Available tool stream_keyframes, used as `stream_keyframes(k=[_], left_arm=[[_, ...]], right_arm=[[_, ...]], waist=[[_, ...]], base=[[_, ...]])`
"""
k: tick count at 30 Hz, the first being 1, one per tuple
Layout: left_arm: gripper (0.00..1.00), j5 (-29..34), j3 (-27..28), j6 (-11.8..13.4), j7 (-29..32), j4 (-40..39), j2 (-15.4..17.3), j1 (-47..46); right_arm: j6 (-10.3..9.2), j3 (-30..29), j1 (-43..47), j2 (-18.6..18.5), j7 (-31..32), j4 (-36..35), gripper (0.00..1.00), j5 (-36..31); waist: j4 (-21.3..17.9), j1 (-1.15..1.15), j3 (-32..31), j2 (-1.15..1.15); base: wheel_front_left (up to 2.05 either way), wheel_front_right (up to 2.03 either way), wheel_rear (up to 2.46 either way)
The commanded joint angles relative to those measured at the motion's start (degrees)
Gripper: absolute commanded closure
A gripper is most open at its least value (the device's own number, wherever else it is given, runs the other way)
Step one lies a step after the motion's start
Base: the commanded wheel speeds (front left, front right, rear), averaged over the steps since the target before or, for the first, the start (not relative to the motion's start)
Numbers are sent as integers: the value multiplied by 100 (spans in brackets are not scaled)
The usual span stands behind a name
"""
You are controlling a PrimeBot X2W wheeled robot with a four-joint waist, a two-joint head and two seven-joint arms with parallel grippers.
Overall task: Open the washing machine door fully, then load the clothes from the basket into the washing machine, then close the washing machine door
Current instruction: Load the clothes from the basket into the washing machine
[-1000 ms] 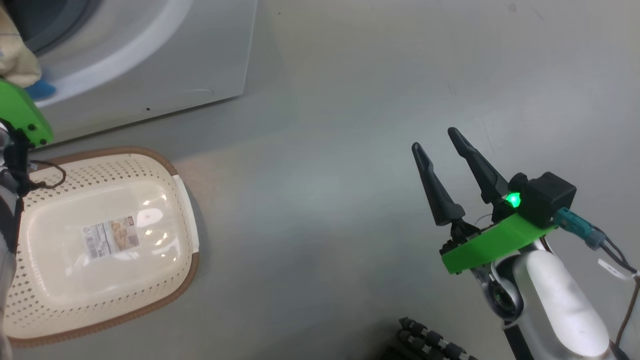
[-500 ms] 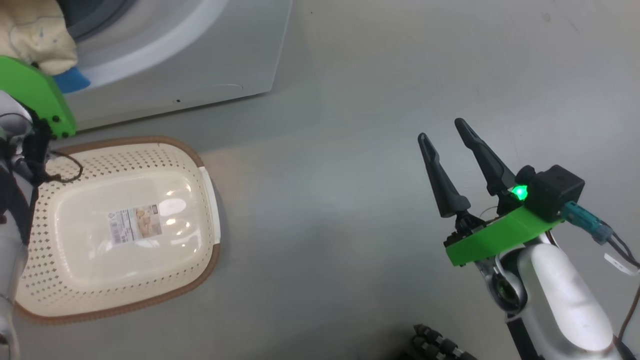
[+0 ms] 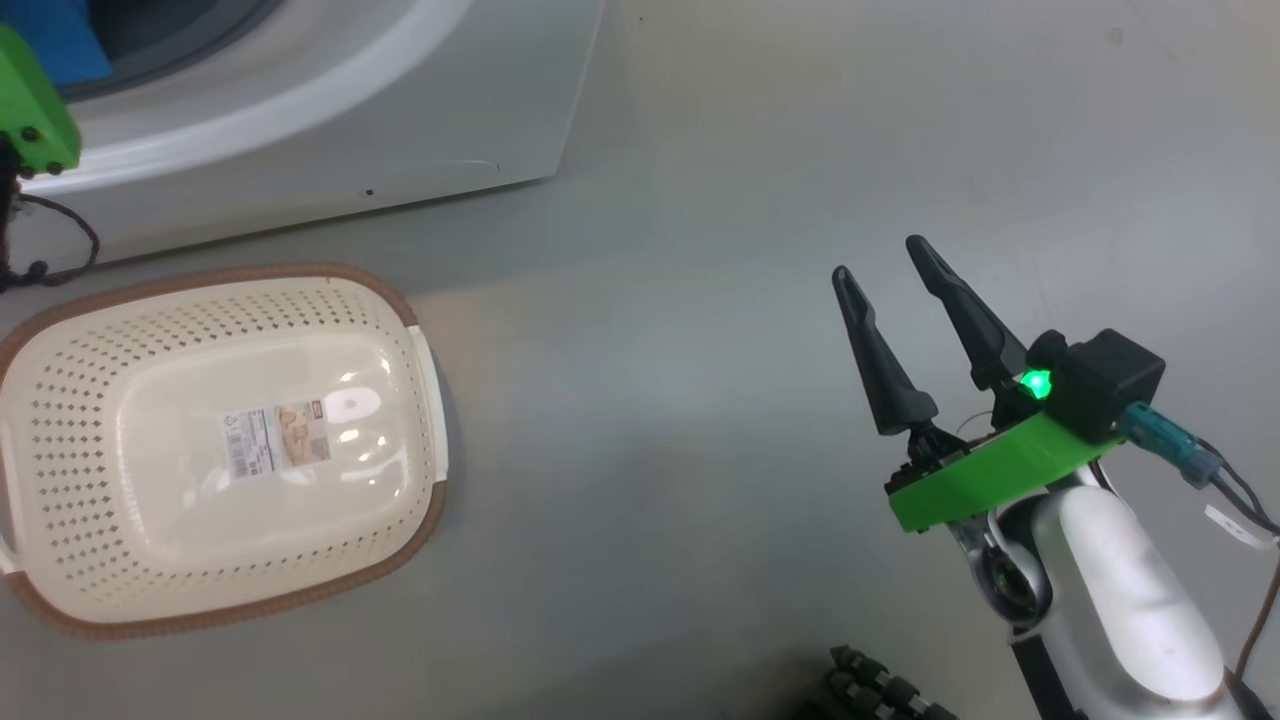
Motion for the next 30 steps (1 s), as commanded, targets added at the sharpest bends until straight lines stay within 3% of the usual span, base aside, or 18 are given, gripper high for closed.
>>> stream_keyframes(k=[1, 8, 21, 30], left_arm=[[100, 55, 211, 29, -7, -202, 317, -177], [100, 224, 329, 104, -157, -307, 782, -466], [100, 670, 309, -63, -855, 519, 1363, -1611], [100, 919, 131, -178, -1651, 1319, 1197, -2281]], right_arm=[[-16, 106, -72, -50, -53, -163, 0, 33], [-16, 215, -86, -50, -54, -187, 0, 195], [-16, 398, 136, -50, -54, -348, 0, 540], [-16, 284, 370, -50, -54, -526, 0, 567]], waist=[[-51, 0, 29, 0], [-457, 0, 220, 0], [-1327, 0, 681, 0], [-1314, 0, 884, 0]], base=[[0, 0, 0], [0, 0, 0], [0, 0, 0], [0, 0, 0]])
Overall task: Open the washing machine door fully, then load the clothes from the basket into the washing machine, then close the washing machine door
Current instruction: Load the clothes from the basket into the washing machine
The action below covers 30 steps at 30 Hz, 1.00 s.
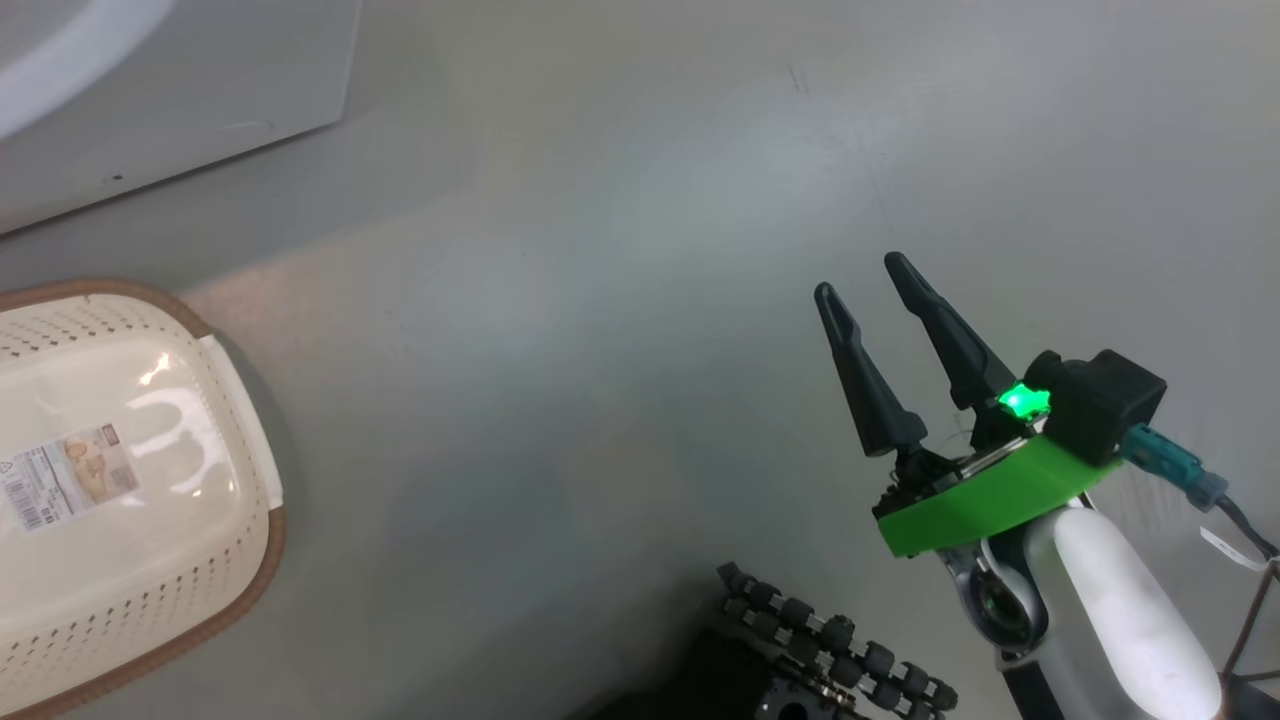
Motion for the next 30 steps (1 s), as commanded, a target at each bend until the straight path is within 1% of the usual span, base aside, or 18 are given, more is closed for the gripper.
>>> stream_keyframes(k=[1, 2, 4, 11, 16, 24, 29, 30], left_arm=[[77, 1, 94, -34, -1, 22, 135, -256], [41, -28, 100, -42, 10, 133, 97, -297], [0, -81, 101, -54, 69, 320, 15, -346], [0, -164, 84, -58, 117, 737, -112, -500], [0, -161, 54, -46, -30, 821, -147, -519], [0, -267, 44, -18, -639, 810, -448, -155], [0, -306, -9, -24, -1089, 648, -637, 325], [0, -301, -47, -10, -1217, 543, -697, 568]], right_arm=[[-16, 23, 141, -54, -54, -184, 0, 37], [-16, 19, 145, -54, -54, -195, 0, 33], [-16, 5, 147, -54, -54, -213, 0, 19], [-16, -10, 80, -54, -54, -234, 0, -8], [-16, 1, 5, -54, -54, -205, 0, -25], [-16, -151, -74, -54, -54, -160, 0, -177], [-16, -240, -79, -54, -54, -128, 0, -278], [-16, -273, -75, -54, -54, -101, 0, -317]], waist=[[21, -1, 40, 0], [28, -1, 56, 0], [47, -1, 81, 0], [105, -1, 161, 0], [143, -1, 164, 0], [473, -1, -31, 0], [696, -1, -255, 0], [775, -1, -372, 0]], base=[[0, 0, 0], [0, 0, 0], [0, 0, 0], [0, 0, 0], [0, 0, 0], [0, 0, 0], [0, 0, 0], [0, 0, 0]])
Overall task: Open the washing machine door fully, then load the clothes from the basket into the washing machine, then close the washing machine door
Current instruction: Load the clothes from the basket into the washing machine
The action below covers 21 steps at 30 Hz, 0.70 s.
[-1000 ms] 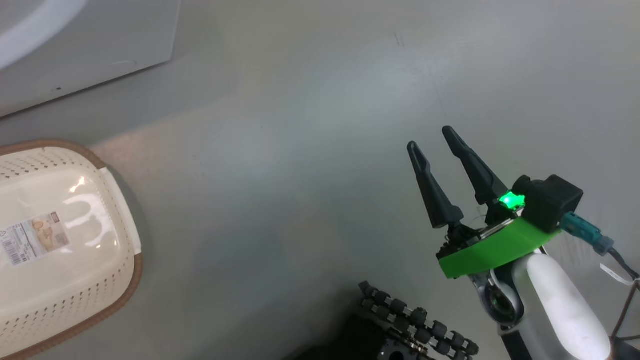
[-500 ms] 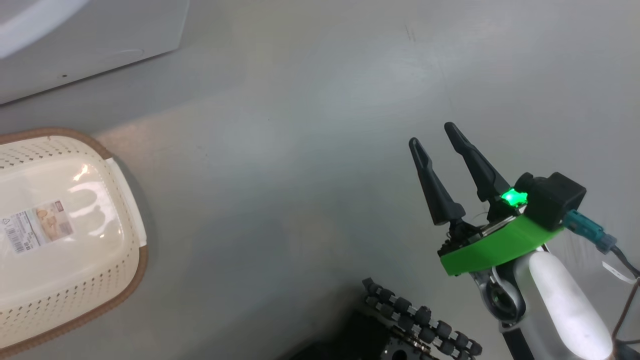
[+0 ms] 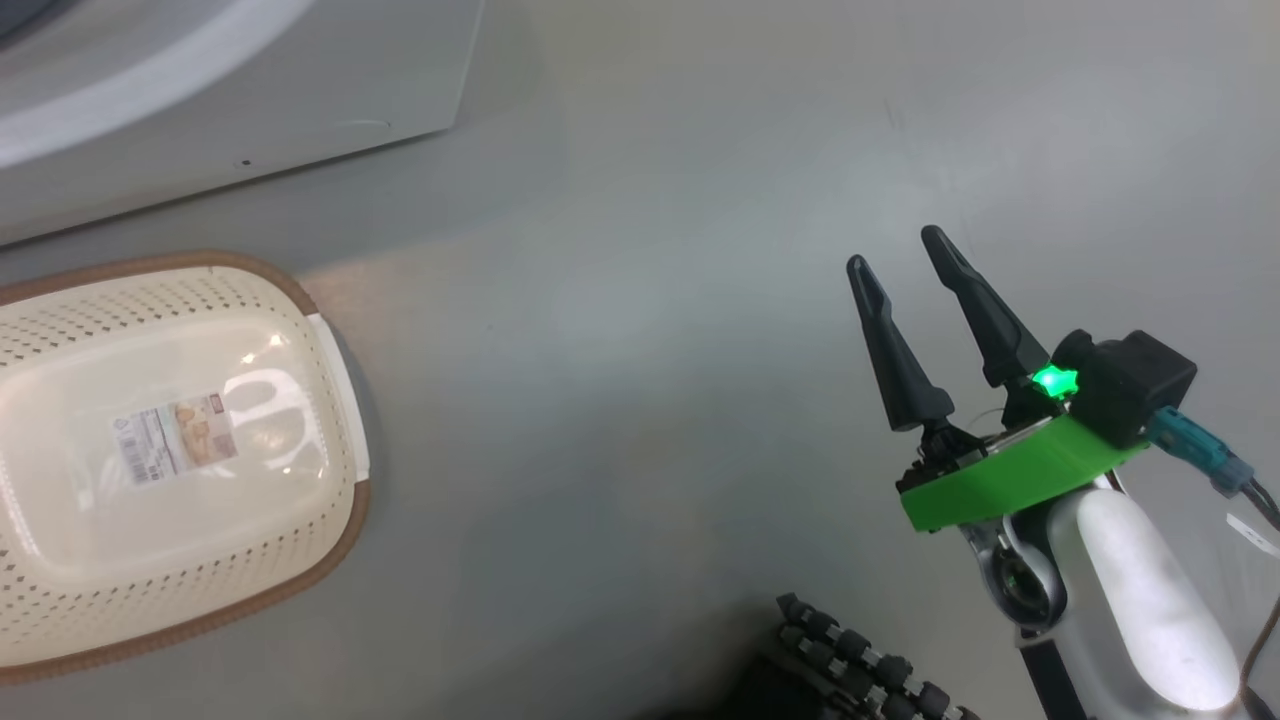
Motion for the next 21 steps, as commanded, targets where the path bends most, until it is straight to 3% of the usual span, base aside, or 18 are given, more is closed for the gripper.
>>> stream_keyframes(k=[1, 12, 21], left_arm=[[0, 11, 86, 50, -66, -208, 216, 0], [0, -103, 135, 468, -326, -1512, -33, 1661], [0, -245, 451, 1160, -354, -3446, 11, 3598]], right_arm=[[-16, 50, 41, -55, -54, -120, 0, -39], [-16, -109, 109, -55, -26, 28, 0, -254], [-16, -221, 325, -55, 210, -26, 0, -485]], waist=[[118, 0, -147, 0], [516, 0, -776, 0], [725, 0, -1354, 0]], base=[[0, 0, 0], [0, 0, 0], [0, 0, 0]])
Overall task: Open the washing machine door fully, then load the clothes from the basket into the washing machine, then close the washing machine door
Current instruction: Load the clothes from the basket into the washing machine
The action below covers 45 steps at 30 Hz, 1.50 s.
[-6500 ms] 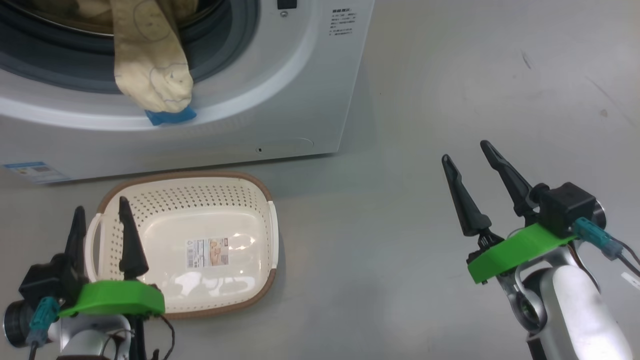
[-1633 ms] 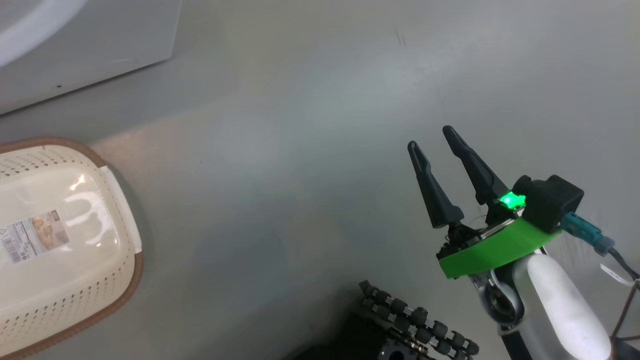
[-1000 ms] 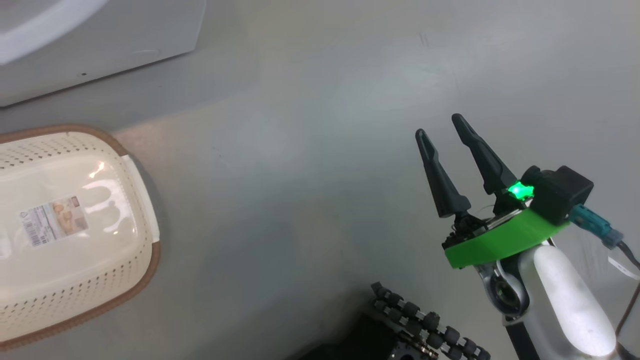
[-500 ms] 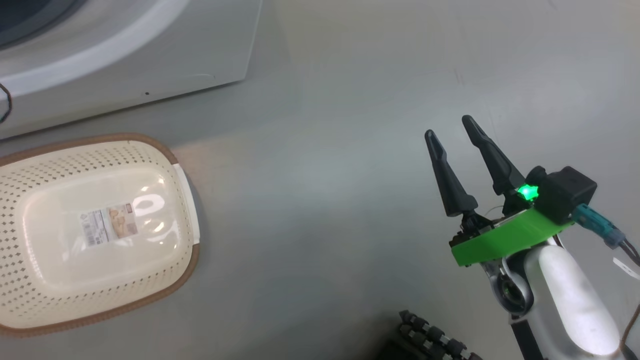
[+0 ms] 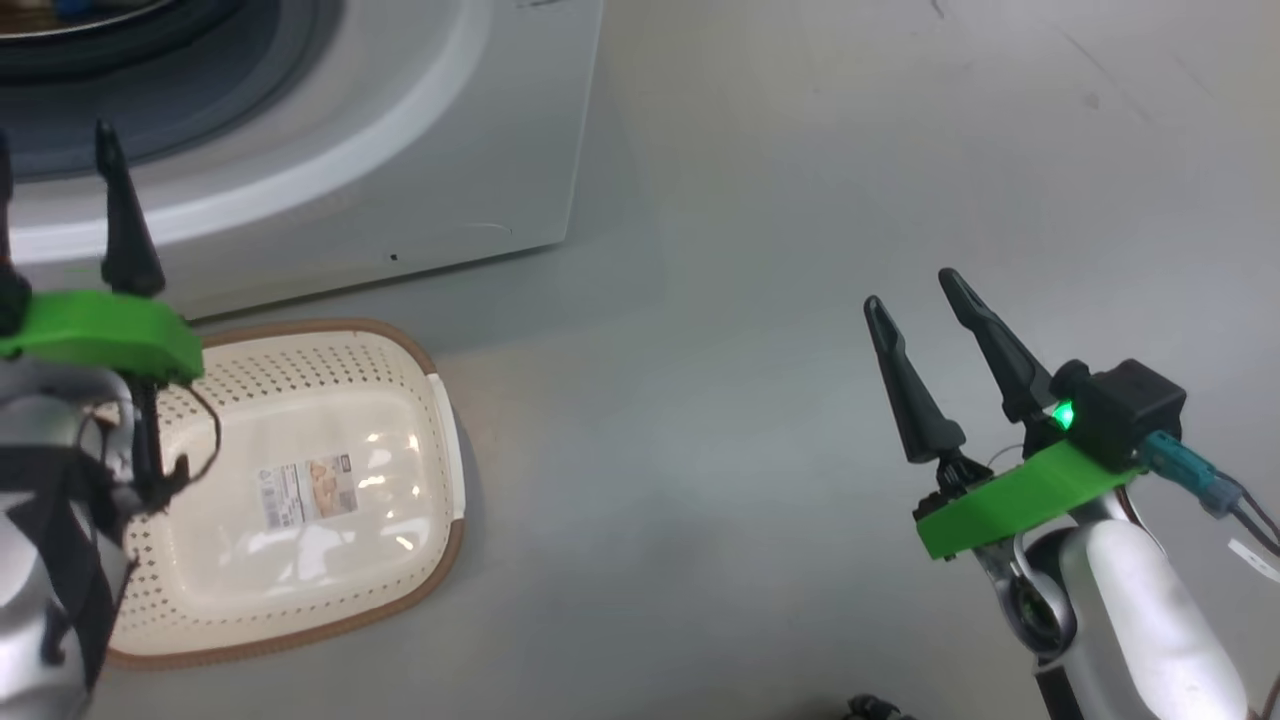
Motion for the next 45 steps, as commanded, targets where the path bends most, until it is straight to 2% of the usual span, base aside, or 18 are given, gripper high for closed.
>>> stream_keyframes(k=[1, 6, 19, 33, 45], left_arm=[[0, -55, 317, 172, -60, -528, 253, 320], [0, -40, 442, 538, -62, -1486, 158, 1449], [0, -2, 351, 1152, -57, -2642, -71, 3187], [0, -58, 192, 1444, -9, -3098, -238, 4050], [0, -61, 175, 1433, -17, -3281, -205, 4250]], right_arm=[[-16, 7, 133, -54, 88, -208, 0, -95], [-16, -120, 285, -54, 262, -296, 0, -272], [-16, -289, 701, -54, 661, -491, 0, -520], [-16, -449, 1306, -82, 1056, -800, 0, -586], [-16, -442, 1484, -109, 1204, -1024, 0, -573]], waist=[[141, 1, -235, -1], [324, 1, -590, -1], [799, 1, -1428, -1], [1097, 1, -2218, -1], [1181, 1, -2350, -1]], base=[[0, 0, 0], [0, 0, 0], [0, 0, 0], [0, 0, 0], [0, 0, 0]])
